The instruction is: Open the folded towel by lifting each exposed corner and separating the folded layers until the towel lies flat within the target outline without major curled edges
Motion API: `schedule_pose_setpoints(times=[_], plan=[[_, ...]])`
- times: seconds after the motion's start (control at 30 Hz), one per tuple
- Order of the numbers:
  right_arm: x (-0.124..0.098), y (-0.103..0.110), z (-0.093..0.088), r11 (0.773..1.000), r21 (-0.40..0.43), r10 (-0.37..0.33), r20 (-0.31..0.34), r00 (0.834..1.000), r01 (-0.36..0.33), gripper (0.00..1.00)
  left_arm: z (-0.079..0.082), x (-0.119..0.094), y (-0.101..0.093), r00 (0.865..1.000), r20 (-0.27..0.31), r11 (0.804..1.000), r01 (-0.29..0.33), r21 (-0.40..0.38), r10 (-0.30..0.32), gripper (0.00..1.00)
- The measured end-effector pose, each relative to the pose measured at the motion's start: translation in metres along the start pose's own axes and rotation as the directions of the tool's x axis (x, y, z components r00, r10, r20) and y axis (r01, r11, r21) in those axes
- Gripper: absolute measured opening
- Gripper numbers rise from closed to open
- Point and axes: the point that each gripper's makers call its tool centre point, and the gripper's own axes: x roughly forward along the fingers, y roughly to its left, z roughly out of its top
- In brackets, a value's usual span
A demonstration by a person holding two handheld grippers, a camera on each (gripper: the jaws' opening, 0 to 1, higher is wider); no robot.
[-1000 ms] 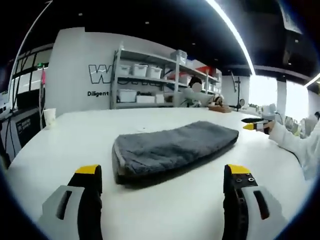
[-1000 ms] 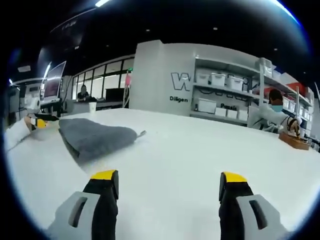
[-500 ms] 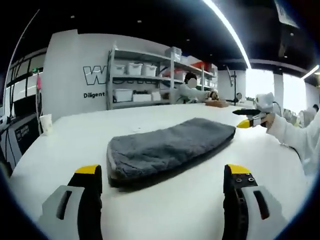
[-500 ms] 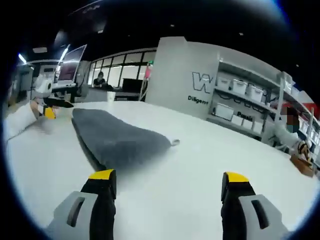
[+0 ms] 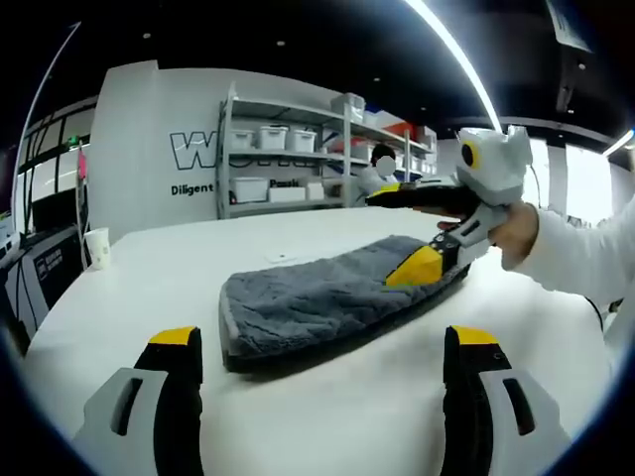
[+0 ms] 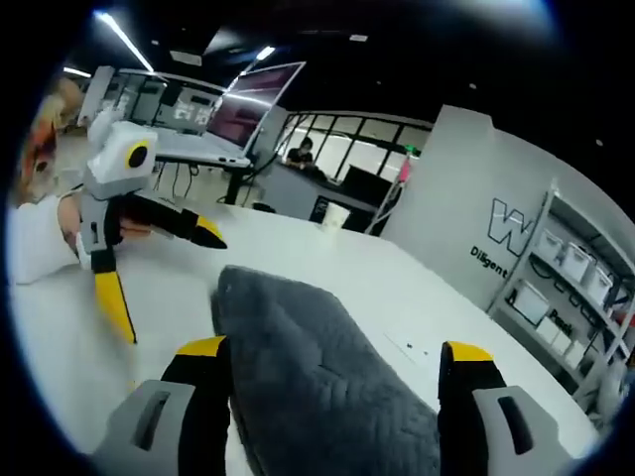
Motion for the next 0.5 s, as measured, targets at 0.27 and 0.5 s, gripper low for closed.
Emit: schedule_pose_setpoints(times=[0.27, 0.5], plan=[[0.048, 0.035, 0.017, 0.994, -0.091, 0.059, 0.000, 0.998, -0.058, 0.73, -0.005, 0.001, 0.004, 1.000, -0.015, 1.000, -0.006, -0.013, 0.006, 1.00], [0.071, 0.066, 0.007, 0.980, -0.157, 0.116, -0.039, 0.993, -0.120, 0.64, -0.007, 0.000, 0.007, 1.000, -0.013, 1.000, -0.007, -0.028, 0.007, 1.00]])
